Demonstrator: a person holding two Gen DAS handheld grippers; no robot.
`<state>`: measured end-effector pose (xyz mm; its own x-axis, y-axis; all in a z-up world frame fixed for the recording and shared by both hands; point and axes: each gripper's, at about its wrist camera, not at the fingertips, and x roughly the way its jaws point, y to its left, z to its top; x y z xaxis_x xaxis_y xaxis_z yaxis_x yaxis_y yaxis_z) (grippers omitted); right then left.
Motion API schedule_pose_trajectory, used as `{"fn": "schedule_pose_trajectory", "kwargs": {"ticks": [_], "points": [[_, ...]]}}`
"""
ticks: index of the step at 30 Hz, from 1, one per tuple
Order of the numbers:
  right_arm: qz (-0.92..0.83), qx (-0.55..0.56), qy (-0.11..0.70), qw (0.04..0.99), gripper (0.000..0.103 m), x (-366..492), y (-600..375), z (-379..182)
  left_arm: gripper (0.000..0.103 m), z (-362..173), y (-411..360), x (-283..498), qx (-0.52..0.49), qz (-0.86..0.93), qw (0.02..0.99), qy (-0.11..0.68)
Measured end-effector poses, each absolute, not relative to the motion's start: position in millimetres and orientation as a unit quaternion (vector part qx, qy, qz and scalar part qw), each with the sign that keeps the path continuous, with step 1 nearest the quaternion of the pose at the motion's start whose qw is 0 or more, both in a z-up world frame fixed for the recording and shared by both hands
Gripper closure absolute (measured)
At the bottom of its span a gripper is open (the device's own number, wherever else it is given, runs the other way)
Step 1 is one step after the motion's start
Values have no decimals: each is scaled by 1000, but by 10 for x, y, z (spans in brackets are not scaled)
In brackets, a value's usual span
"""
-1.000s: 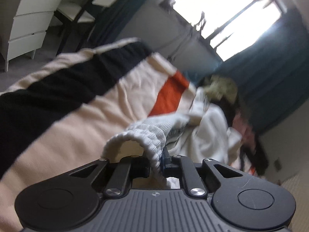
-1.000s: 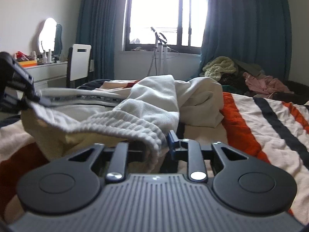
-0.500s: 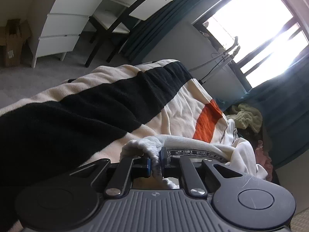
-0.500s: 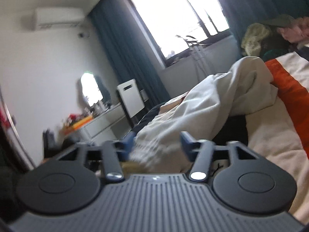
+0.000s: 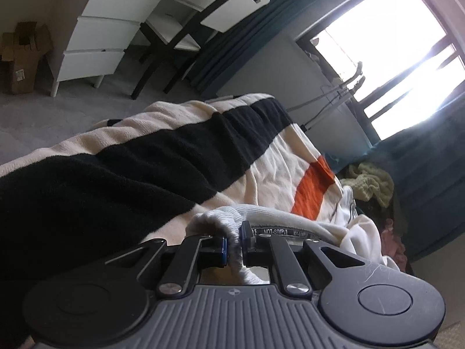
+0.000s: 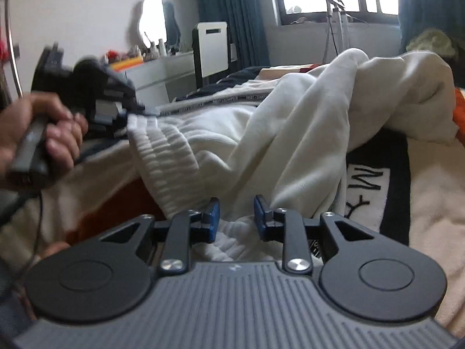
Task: Fold clothes
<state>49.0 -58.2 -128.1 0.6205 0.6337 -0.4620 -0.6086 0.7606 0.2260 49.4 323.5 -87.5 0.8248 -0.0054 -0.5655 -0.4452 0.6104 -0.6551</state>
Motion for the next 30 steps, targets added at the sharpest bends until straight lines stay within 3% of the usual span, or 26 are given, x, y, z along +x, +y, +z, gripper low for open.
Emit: {"fn": "schedule_pose_trajectory", "kwargs": {"ticks": [5,6,7,8,9,10,14,18,20,21,22,23,25,27,29,30], "points": [[334,164,269,888,70,491,-918,-1207,83,-792,3165,389,-387,133,860,305],[322,187,271,888,60,509,-974,-1204,78,-765,3142,348,-376,133,862,313],[310,209,272,887,44,528,-1031,-1201,70,-739,3122,298,-367,132,864,318],[297,229,275,885,37,549,-1083,-1206,62,-714,3106,254,-359,131,867,322],[285,241,285,883,30,580,-1122,-1237,37,-690,3097,220,-348,138,867,327],[274,254,295,879,29,612,-1159,-1273,26,-670,3095,201,-337,152,868,332],[253,316,340,849,29,743,-1268,-1499,26,-710,3154,235,-338,149,871,324],[259,343,352,832,17,816,-1256,-1589,27,-819,3144,427,-320,135,878,331],[257,358,356,824,15,855,-1252,-1610,38,-863,3127,513,-313,126,884,324],[256,367,358,820,14,878,-1252,-1620,51,-884,3123,550,-315,120,885,321],[257,378,362,812,14,912,-1256,-1625,57,-901,3124,578,-322,115,884,318],[260,379,369,808,14,947,-1243,-1628,59,-919,3123,601,-329,114,883,315],[264,361,387,807,14,1024,-1180,-1632,76,-942,3120,644,-329,111,886,306],[261,330,398,815,15,1053,-1050,-1585,83,-941,3116,687,-322,108,891,302],[257,288,412,825,27,1022,-890,-1496,84,-888,3122,728,-319,112,894,294],[248,283,419,826,43,1010,-832,-1459,84,-848,3154,757,-321,109,896,287]]}}
